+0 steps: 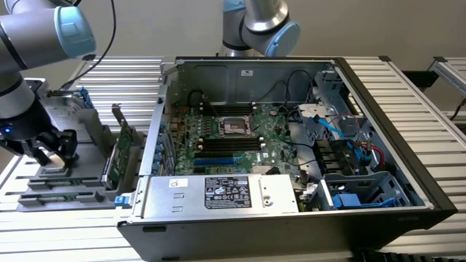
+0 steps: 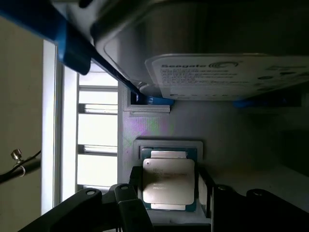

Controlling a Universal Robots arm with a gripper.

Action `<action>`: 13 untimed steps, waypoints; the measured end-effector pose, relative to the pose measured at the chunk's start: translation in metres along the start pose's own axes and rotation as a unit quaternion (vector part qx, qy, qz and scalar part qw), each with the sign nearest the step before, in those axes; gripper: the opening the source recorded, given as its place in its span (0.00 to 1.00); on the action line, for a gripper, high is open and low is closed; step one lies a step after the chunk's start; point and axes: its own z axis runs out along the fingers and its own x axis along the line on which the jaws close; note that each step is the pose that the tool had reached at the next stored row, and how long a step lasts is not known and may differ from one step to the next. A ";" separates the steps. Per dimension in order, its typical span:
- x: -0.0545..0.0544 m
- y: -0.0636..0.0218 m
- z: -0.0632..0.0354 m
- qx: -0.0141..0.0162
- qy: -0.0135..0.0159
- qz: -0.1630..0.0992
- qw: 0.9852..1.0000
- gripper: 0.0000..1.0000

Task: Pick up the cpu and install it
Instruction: 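Pick up the cpu and move it towards the insertion slot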

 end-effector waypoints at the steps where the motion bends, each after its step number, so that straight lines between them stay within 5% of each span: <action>1: 0.000 0.0001 -0.0018 0.000 0.000 0.000 1.000 0.54; 13: 0.003 0.0021 -0.0459 0.000 0.000 0.000 1.000 0.54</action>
